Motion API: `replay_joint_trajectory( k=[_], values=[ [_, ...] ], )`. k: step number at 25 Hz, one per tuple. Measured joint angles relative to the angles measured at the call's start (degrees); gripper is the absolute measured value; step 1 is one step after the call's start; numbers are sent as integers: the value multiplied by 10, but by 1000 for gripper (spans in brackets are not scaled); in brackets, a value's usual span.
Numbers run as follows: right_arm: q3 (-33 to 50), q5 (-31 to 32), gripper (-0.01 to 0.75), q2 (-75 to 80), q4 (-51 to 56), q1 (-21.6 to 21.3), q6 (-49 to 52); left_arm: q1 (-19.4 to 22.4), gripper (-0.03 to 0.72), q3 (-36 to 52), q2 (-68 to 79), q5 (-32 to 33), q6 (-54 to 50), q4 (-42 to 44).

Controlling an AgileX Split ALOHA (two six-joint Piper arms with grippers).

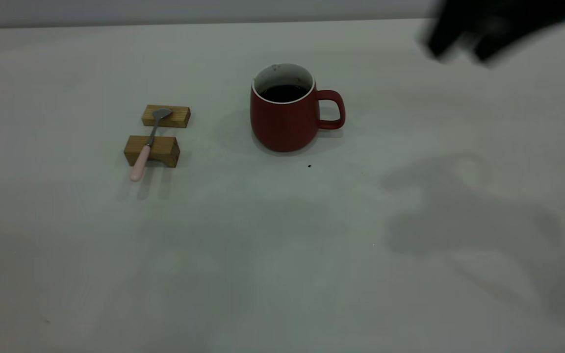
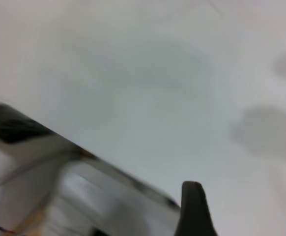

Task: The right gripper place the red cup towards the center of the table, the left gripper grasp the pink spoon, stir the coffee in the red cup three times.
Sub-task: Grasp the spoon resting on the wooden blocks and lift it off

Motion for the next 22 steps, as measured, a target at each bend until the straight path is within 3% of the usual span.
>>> replay_joint_trajectory(
  k=[4, 7, 12, 16, 22],
  values=[
    [94, 48, 582, -132, -163, -5, 174, 0, 548, 0, 0, 0, 0, 0],
    [154, 115, 582, -230, -238, -20, 234, 0, 548, 0, 0, 0, 0, 0],
    [232, 185, 582, -396, -285, -63, 254, 0, 548, 0, 0, 0, 0, 0],
    [255, 184, 582, -535, -292, -88, 257, 0, 548, 0, 0, 0, 0, 0],
    [256, 189, 582, -704, -293, -94, 261, 0, 548, 0, 0, 0, 0, 0]
  ],
)
